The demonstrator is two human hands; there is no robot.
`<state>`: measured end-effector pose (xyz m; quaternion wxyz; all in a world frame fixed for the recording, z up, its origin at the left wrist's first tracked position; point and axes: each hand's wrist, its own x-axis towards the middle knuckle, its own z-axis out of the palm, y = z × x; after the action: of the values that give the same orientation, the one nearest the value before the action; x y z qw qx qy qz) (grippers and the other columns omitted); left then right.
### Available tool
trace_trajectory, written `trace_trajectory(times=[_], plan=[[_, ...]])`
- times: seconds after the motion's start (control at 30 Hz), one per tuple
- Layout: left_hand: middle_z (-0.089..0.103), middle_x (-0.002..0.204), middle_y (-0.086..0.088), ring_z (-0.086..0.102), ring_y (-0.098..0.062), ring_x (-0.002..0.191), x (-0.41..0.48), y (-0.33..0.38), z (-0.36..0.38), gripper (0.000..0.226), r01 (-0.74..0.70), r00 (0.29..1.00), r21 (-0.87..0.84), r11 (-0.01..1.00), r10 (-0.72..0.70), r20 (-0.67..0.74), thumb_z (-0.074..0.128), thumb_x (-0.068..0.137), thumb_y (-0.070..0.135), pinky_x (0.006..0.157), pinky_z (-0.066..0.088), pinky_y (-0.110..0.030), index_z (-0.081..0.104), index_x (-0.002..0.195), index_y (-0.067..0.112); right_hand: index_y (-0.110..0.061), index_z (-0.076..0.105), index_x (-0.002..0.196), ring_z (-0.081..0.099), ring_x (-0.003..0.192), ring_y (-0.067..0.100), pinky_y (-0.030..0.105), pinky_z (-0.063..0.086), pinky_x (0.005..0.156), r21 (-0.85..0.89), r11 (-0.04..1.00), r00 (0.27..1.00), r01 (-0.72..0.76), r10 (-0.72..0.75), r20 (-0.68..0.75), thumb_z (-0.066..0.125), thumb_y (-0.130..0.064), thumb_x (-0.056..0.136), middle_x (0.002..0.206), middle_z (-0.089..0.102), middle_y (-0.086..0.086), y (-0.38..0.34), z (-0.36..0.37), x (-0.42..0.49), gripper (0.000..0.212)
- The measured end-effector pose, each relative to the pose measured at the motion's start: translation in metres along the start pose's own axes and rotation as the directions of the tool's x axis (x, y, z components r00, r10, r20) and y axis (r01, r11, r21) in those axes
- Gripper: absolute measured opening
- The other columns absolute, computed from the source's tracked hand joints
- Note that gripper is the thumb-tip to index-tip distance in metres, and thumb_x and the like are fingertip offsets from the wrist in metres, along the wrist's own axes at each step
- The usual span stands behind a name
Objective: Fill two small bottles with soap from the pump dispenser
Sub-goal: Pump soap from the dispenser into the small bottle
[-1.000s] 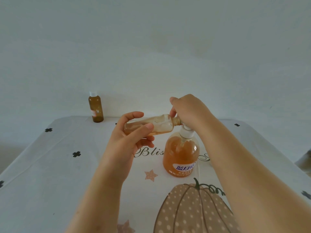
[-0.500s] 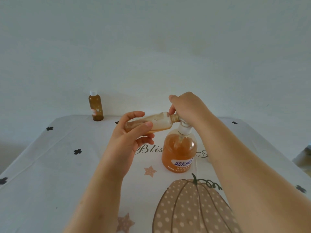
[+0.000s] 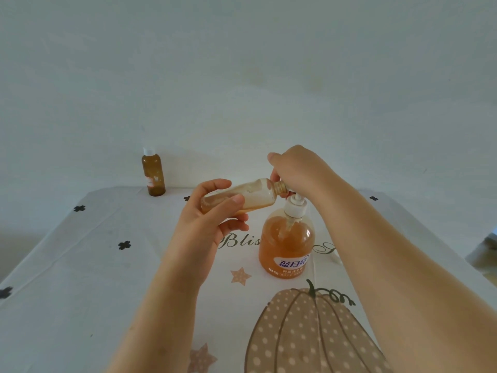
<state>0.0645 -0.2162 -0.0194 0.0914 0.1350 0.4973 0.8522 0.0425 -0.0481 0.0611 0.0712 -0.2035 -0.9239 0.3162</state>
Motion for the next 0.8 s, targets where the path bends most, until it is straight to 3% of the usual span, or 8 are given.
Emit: trace_trajectory(times=[0.13,0.33,0.43,0.7,0.8], plan=[[0.071,0.094,-0.012,0.067,-0.024,0.072,0.001,0.0,0.001,0.05,-0.004,1.0,-0.006,1.0,0.004,0.002,0.078,0.069,0.017,0.063,0.056,-0.029,0.061,0.115,0.009,-0.01,0.075,0.088,0.059,0.058,0.021,0.031,0.044,0.064,-0.01,1.0,0.999,0.028,-0.029,-0.025,0.039,-0.033,0.1,0.058,0.066,0.003,0.005,0.001,0.003,0.044],[0.072,0.086,-0.01,0.066,-0.023,0.068,0.006,-0.002,-0.005,0.05,0.004,1.0,0.015,1.0,-0.004,-0.004,0.082,0.066,0.005,0.06,0.056,-0.028,0.061,0.112,0.008,-0.008,0.074,0.099,0.053,0.066,0.02,0.032,0.041,0.064,-0.047,0.997,0.998,0.053,-0.054,-0.021,0.037,-0.034,0.101,0.075,0.061,0.002,0.011,0.013,0.007,0.045],[0.073,0.088,-0.01,0.066,-0.024,0.069,0.006,-0.004,-0.005,0.045,0.006,1.0,0.021,1.0,-0.006,0.003,0.073,0.07,0.012,0.061,0.056,-0.028,0.061,0.113,0.008,-0.007,0.074,0.098,0.053,0.065,0.019,0.032,0.041,0.063,-0.027,0.998,0.999,0.05,-0.05,-0.02,0.037,-0.033,0.101,0.073,0.061,0.002,0.012,0.012,0.007,0.045],[0.072,0.09,-0.011,0.066,-0.023,0.069,0.005,-0.004,-0.003,0.042,0.002,1.0,0.025,1.0,-0.002,0.006,0.073,0.071,0.013,0.062,0.056,-0.029,0.062,0.111,0.01,-0.007,0.073,0.105,0.054,0.067,0.021,0.033,0.042,0.067,-0.025,1.0,1.0,0.012,-0.011,0.002,0.037,-0.033,0.101,0.077,0.061,0.004,0.009,0.01,0.004,0.045],[0.072,0.09,-0.011,0.067,-0.023,0.07,0.004,-0.003,-0.003,0.043,-0.013,1.0,0.016,1.0,0.013,0.013,0.073,0.071,0.014,0.063,0.056,-0.029,0.061,0.112,0.009,-0.007,0.075,0.1,0.056,0.063,0.021,0.032,0.043,0.067,-0.024,1.0,1.0,0.008,-0.008,0.005,0.039,-0.032,0.1,0.068,0.064,0.003,0.005,0.004,0.002,0.044]])
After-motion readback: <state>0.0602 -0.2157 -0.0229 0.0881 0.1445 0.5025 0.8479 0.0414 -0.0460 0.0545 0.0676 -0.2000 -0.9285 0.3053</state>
